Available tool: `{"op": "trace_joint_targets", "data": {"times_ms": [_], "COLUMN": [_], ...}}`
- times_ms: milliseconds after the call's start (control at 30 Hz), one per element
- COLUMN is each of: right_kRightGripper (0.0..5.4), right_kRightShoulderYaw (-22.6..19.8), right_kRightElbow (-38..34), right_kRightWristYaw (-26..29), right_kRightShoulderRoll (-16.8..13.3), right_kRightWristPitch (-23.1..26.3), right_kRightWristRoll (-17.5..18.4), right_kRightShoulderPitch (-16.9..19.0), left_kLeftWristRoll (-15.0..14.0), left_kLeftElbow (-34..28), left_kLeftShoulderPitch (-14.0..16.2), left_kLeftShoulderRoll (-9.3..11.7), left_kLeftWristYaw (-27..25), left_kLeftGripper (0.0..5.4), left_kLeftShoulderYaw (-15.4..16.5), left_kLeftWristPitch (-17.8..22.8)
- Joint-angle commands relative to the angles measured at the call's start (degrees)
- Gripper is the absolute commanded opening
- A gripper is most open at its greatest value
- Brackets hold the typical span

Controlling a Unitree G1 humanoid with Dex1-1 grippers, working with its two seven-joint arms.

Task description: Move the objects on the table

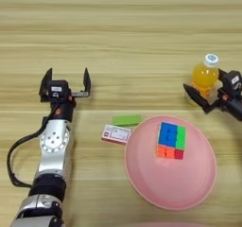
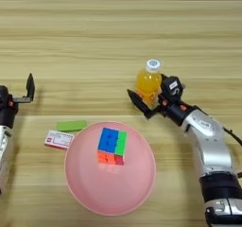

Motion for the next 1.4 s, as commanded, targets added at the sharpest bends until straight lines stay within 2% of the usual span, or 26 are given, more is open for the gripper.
{"op": "trace_joint_targets", "data": {"times_ms": [33, 167, 500, 633, 733, 800, 900, 1033, 1233, 1400], "right_kRightGripper": [5.39, 5.39, 5.39, 5.39, 5.39, 5.39, 5.39, 5.39, 5.39, 5.39], "right_kRightShoulderYaw": [-1.1, -3.0, -7.3, -6.8, -4.9, -4.1, -3.3, -0.9, 3.3, 7.5], "right_kRightElbow": [-2.0, -3.9, -18.2, -24.4, -28.5, -29.5, -29.0, -26.5, -24.8, -22.7], "right_kRightWristYaw": [-0.2, -1.1, -1.2, 5.4, 13.4, 17.0, 22.4, 28.3, 33.9, 36.6], "right_kRightShoulderRoll": [-0.4, 0.0, 0.4, -1.4, -4.9, -7.3, -10.3, -13.6, -16.9, -18.0], "right_kRightWristPitch": [1.4, 1.7, 3.5, 5.3, 7.0, 8.7, 9.9, 11.0, 12.2, 12.9], "right_kRightWristRoll": [1.1, 2.8, 12.9, 18.8, 21.2, 22.1, 22.2, 20.5, 17.3, 13.9], "right_kRightShoulderPitch": [0.0, -0.8, -1.1, 2.1, 6.3, 7.7, 8.4, 6.7, 5.1, 4.3], "left_kLeftWristRoll": [-0.1, 0.0, 0.1, 0.1, 0.1, 0.1, 0.2, 0.3, 0.3, 0.3], "left_kLeftElbow": [0.7, 0.8, 1.7, 1.8, 1.9, 1.9, 1.9, 1.7, 1.1, 0.8], "left_kLeftShoulderPitch": [-0.5, -0.6, -1.1, -1.3, -1.3, -1.3, -1.3, -1.1, -0.8, -0.6], "left_kLeftShoulderRoll": [0.2, 0.1, 0.0, -0.1, -0.1, -0.1, -0.1, 0.0, -0.1, -0.2], "left_kLeftWristYaw": [-0.1, -0.1, 0.1, 0.1, 0.2, 0.2, 0.2, 0.3, 0.4, 0.4], "left_kLeftGripper": [5.40, 5.40, 5.40, 5.40, 5.40, 5.40, 5.40, 5.40, 5.40, 5.40], "left_kLeftShoulderYaw": [0.0, -0.1, -0.1, -0.2, -0.2, -0.2, -0.2, -0.3, -0.4, -0.5], "left_kLeftWristPitch": [-0.2, -0.3, -0.4, -0.5, -0.6, -0.6, -0.7, -0.6, -0.6, -0.5]}}
